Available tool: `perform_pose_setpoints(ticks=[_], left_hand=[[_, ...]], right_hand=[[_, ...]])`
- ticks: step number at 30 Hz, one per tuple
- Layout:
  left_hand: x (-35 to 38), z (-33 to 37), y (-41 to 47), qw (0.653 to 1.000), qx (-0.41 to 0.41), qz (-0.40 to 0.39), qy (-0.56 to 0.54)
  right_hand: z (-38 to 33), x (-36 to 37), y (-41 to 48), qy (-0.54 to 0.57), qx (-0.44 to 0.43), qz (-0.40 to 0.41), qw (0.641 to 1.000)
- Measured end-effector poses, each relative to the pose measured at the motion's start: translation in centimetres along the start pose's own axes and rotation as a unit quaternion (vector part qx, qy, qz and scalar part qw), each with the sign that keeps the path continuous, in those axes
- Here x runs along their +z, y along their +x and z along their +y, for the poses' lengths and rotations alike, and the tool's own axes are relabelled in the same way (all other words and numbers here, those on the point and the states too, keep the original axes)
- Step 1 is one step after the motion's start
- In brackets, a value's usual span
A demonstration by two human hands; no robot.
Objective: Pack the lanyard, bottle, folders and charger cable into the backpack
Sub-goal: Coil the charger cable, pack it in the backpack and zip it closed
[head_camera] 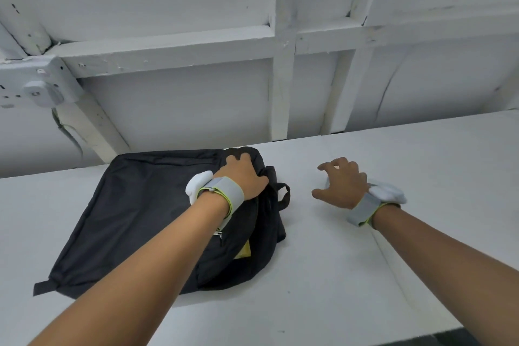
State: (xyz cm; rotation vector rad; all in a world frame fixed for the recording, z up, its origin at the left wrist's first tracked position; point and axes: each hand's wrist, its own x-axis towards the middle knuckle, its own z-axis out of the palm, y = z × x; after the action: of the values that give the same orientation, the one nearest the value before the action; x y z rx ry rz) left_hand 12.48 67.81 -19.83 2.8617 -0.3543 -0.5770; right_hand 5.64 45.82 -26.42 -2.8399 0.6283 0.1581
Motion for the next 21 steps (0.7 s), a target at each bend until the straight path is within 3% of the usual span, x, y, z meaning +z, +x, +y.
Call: perform_pose_setpoints(ticks=[3, 7, 11, 16, 21], left_hand=[[0.9, 0.7, 0.2, 1.000, -0.006, -0.005, 0.017], [1.1, 0.5, 0.2, 1.000, -0.012, 0.000, 0.022], [0.5, 0.1, 0.0, 1.000, -0.008, 0.010, 0.010], [-1.4, -1.5, -0.5, 0.997, -0.004, 0.069, -0.030], [-3.9, -3.2, -1.1, 0.992, -0.016, 0.120, -0.039]], right_hand=[[1.5, 1.3, -0.5, -0.017, 0.065, 0.023, 0.997], [3.3, 2.0, -0.2, -0.115, 0.060, -0.024, 0.991], [2.5, 1.7, 0.3, -0.146, 0.073, -0.002, 0.987], [-1.0, -1.9, 1.4, -0.023, 0.017, -0.016, 0.999], [-8.0, -4.4, 0.4, -0.027, -0.148, -0.008, 0.989]])
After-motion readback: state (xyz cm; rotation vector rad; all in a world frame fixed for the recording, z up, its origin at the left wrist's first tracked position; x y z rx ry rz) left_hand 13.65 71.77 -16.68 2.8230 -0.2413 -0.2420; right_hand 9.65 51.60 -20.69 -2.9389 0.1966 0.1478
